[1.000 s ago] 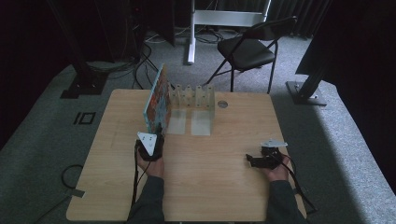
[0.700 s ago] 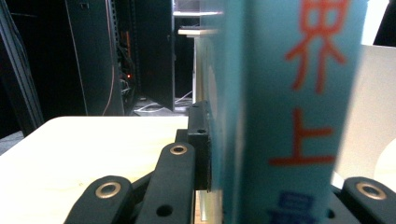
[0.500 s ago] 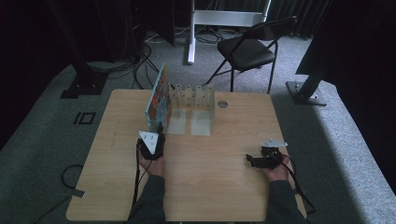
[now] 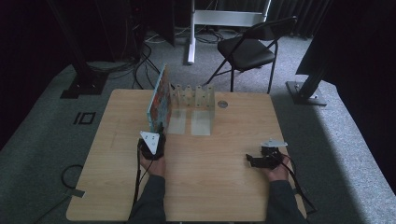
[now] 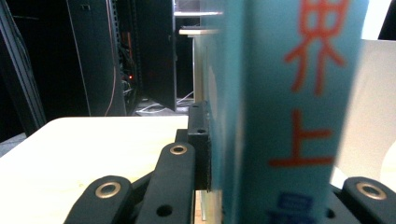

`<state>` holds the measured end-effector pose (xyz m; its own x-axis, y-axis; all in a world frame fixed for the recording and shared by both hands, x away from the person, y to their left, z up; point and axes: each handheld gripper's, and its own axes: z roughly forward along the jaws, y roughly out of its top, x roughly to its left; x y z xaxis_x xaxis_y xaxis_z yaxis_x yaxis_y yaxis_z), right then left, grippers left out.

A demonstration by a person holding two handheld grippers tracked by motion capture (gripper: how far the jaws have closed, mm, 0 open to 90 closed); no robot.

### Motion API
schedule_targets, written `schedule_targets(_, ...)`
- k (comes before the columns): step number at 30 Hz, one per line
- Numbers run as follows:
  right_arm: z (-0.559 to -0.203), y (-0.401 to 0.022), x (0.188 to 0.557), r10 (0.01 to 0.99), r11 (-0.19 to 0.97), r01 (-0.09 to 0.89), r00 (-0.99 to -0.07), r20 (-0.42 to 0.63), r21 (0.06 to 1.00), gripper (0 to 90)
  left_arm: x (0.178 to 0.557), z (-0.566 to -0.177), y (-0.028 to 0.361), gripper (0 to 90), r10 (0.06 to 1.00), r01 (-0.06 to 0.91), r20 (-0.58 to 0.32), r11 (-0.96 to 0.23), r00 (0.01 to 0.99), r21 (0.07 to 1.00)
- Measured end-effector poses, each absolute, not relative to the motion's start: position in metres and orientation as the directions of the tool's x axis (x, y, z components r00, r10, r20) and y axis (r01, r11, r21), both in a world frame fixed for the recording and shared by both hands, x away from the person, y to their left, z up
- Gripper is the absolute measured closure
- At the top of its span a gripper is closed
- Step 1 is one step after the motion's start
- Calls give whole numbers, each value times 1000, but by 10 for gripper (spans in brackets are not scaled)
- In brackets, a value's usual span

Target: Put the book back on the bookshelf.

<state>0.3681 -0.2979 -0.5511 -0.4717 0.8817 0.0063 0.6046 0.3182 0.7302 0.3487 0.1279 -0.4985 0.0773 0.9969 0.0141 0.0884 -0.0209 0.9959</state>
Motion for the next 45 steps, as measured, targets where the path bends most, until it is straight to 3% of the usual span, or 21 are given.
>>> schedule_targets(45, -551, -298, 368, 882, 318, 605, -472, 7, 730, 140, 343, -507, 132, 810, 996, 100, -1, -8, 87, 995)
